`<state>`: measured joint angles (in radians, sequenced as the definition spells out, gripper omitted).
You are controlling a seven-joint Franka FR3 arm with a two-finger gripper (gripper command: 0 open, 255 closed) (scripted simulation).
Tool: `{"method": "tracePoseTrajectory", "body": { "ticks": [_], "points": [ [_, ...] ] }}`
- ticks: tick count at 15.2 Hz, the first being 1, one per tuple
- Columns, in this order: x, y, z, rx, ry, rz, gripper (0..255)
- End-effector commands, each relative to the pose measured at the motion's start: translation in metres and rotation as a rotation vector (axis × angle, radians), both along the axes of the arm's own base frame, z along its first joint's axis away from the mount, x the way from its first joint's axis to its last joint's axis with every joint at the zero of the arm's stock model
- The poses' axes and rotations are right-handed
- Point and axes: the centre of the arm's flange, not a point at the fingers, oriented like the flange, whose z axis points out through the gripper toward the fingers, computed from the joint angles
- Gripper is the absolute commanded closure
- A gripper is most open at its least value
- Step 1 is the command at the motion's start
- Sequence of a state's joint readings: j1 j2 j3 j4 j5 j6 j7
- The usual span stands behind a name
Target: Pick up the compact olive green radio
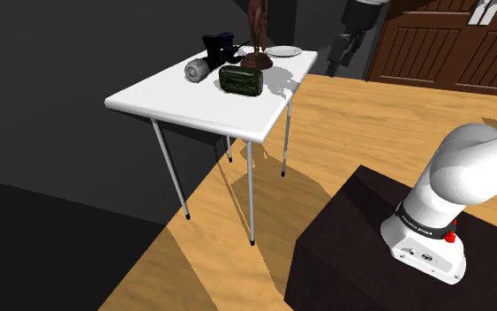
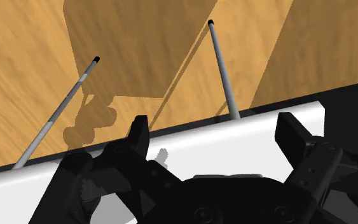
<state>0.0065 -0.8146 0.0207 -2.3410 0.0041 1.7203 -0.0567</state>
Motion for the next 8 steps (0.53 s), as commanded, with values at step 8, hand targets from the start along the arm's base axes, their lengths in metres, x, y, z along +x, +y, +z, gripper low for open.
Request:
{"method": "tracePoseTrajectory", "body": {
  "ticks": [8],
  "points": [
    [0.098, 0.013, -0.003, -0.022, 0.042, 0.016, 0]
  ]
}}
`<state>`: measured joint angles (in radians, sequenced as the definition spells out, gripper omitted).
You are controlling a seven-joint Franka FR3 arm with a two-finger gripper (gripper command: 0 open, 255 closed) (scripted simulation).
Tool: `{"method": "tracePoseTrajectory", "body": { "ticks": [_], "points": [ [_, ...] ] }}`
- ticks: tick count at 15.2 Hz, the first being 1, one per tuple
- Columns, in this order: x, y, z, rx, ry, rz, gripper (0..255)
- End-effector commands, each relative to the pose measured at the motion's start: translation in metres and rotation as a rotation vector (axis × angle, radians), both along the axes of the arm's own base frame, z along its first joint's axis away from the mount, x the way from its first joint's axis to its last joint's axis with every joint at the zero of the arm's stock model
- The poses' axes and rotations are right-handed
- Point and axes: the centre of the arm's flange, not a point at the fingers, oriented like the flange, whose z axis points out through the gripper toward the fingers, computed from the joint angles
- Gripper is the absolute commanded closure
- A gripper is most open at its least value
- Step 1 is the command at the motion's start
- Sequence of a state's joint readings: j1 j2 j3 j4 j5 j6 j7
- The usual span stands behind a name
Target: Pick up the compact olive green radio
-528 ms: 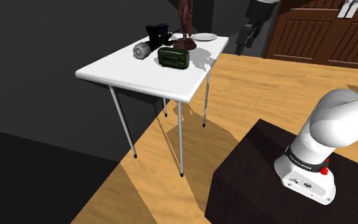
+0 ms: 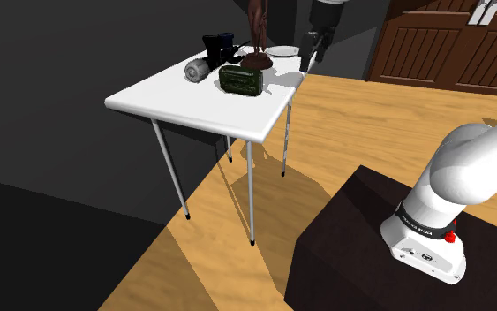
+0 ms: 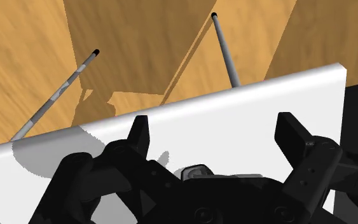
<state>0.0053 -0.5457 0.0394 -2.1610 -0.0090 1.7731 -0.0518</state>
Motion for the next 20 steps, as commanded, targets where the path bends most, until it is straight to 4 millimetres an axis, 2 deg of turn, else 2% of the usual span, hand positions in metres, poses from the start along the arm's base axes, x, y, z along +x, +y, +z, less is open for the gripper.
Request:
{"method": "tracePoseTrajectory", "body": {
  "ticks": [1, 17, 18, 20],
  "points": [
    [0.029, 0.005, -0.002, -0.006, 0.012, 0.005, 0],
    [0.251, 0.040, -0.026, -0.056, 0.109, 0.041, 0],
    [0.260, 0.041, -0.028, -0.058, 0.113, 0.043, 0],
    [0.260, 0.041, -0.038, -0.058, 0.113, 0.043, 0]
  ]
}}
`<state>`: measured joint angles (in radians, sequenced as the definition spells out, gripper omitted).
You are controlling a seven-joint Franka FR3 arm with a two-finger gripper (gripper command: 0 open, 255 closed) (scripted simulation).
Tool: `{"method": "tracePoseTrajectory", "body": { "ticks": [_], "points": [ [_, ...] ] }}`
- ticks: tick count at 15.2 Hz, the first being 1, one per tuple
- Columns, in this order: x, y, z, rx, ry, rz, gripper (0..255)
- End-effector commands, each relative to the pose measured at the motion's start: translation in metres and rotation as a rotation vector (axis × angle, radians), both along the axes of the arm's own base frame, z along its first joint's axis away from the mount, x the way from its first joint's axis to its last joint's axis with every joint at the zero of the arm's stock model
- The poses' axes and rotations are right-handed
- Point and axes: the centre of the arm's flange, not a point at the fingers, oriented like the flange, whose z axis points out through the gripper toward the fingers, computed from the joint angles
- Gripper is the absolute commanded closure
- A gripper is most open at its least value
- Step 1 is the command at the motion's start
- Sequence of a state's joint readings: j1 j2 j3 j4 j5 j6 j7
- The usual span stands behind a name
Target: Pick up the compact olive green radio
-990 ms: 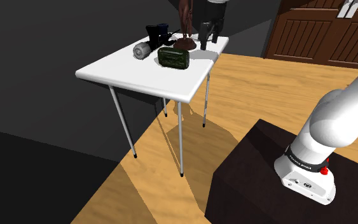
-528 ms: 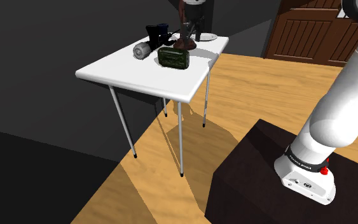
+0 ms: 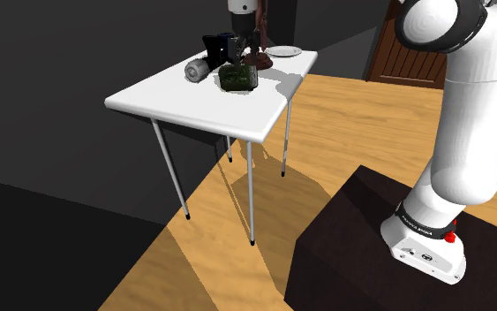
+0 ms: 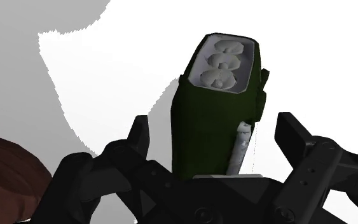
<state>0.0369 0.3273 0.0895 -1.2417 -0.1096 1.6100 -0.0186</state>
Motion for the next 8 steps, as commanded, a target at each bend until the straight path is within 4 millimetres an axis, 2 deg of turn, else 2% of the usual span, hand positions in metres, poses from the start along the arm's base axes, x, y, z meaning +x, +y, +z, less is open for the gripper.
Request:
{"method": "tracePoseTrajectory", "body": {
  "ticks": [1, 5, 7, 8],
  "points": [
    [0.004, 0.001, -0.011, -0.001, 0.004, 0.000, 0],
    [0.004, 0.001, -0.032, -0.001, 0.004, 0.000, 0],
    [0.004, 0.001, -0.035, -0.001, 0.004, 0.000, 0],
    [0.005, 0.000, -0.036, -0.001, 0.004, 0.000, 255]
  ]
}}
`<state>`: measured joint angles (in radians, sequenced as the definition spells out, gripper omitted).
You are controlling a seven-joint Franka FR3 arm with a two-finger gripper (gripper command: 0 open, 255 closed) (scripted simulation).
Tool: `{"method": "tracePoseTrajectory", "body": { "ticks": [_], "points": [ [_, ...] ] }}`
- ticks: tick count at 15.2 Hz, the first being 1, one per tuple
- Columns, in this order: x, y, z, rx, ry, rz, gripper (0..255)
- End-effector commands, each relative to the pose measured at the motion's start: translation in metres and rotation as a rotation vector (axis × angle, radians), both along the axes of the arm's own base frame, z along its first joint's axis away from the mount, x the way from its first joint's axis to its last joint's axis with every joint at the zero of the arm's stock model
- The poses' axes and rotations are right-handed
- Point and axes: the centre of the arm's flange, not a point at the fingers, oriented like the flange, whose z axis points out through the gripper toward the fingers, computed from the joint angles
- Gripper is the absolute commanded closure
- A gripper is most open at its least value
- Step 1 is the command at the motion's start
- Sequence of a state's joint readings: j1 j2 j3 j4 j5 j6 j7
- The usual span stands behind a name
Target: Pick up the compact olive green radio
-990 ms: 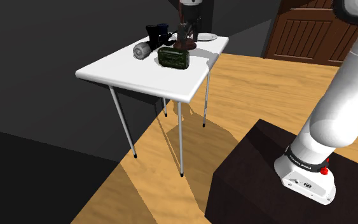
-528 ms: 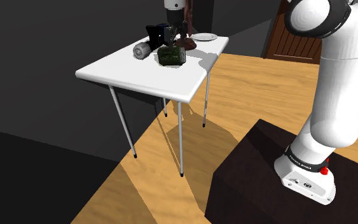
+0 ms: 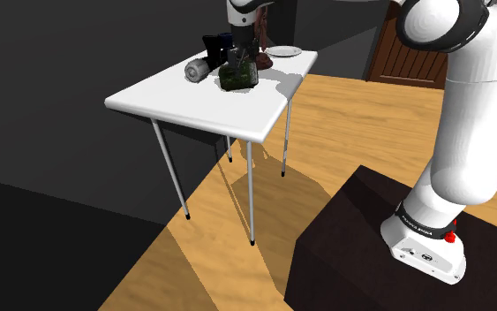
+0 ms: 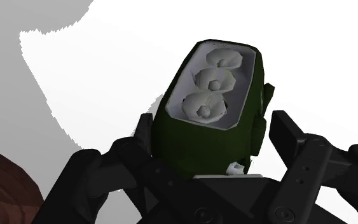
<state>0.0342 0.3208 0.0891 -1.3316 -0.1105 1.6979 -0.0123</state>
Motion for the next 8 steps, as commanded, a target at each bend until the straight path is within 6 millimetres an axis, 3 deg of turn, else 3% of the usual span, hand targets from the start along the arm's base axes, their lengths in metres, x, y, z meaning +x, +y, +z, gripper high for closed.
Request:
{"method": "tracePoseTrajectory", "body": {
  "ticks": [1, 8],
  "points": [
    [0.0008, -0.0006, -0.0063, -0.001, 0.008, 0.000, 255],
    [-0.0019, -0.0018, -0.0076, 0.000, 0.008, 0.000, 255]
  ]
}}
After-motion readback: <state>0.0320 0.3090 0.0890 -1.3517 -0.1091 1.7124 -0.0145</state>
